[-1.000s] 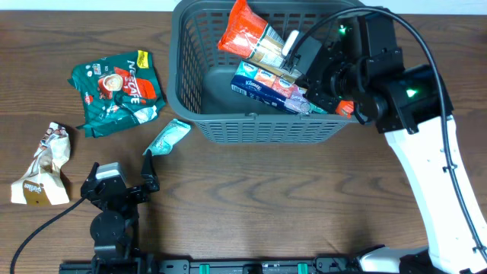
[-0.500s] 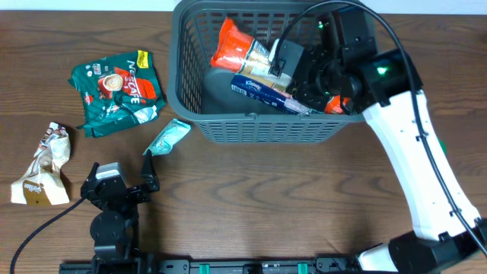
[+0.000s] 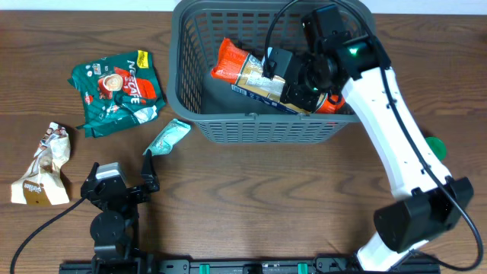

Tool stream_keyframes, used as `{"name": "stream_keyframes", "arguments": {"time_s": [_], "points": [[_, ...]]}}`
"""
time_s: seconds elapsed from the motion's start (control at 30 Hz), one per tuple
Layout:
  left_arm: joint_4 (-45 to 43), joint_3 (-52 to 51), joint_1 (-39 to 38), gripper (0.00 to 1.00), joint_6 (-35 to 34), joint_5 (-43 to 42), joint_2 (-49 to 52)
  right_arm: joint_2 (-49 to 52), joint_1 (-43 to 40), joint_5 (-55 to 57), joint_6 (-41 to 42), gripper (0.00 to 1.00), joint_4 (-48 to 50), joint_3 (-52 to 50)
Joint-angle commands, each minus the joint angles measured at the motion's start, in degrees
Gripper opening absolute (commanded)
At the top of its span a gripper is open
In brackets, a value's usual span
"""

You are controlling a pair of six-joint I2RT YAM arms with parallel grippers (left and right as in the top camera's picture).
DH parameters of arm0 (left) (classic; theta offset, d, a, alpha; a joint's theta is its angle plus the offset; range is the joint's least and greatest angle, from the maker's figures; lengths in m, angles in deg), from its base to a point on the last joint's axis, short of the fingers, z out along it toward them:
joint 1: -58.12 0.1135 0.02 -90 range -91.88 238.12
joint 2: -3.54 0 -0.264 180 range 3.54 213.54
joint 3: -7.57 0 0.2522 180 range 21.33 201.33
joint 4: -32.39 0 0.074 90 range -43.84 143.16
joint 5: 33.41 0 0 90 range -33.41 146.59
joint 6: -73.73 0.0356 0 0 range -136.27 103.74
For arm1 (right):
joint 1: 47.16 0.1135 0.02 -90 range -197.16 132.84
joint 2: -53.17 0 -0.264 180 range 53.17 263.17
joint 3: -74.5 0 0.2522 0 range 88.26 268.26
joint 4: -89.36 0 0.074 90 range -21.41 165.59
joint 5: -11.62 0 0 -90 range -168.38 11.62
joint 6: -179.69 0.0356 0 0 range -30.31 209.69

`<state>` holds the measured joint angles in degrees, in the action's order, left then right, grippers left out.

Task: Pack container
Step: 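Lift the pasta bag and lay it in the basket beside tissues, then release the pasta bag and withdraw the right gripper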

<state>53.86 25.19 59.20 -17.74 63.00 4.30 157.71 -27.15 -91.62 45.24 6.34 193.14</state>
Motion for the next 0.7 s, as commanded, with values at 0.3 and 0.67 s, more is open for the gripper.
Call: {"name": "stream_keyframes", "arguments": {"time_s": [0.3,0.67], "points": [[1.64,-1.11,0.35,0.99,0.13,0.68,-0.04,0.59,-0.92,-4.37,-0.39,0.01,0.72,1.84],[1.64,-1.11,0.35,0.99,0.11,0.68,-0.04,0.22,-0.92,-4.31,3.13,0.99,1.68,1.86]]}}
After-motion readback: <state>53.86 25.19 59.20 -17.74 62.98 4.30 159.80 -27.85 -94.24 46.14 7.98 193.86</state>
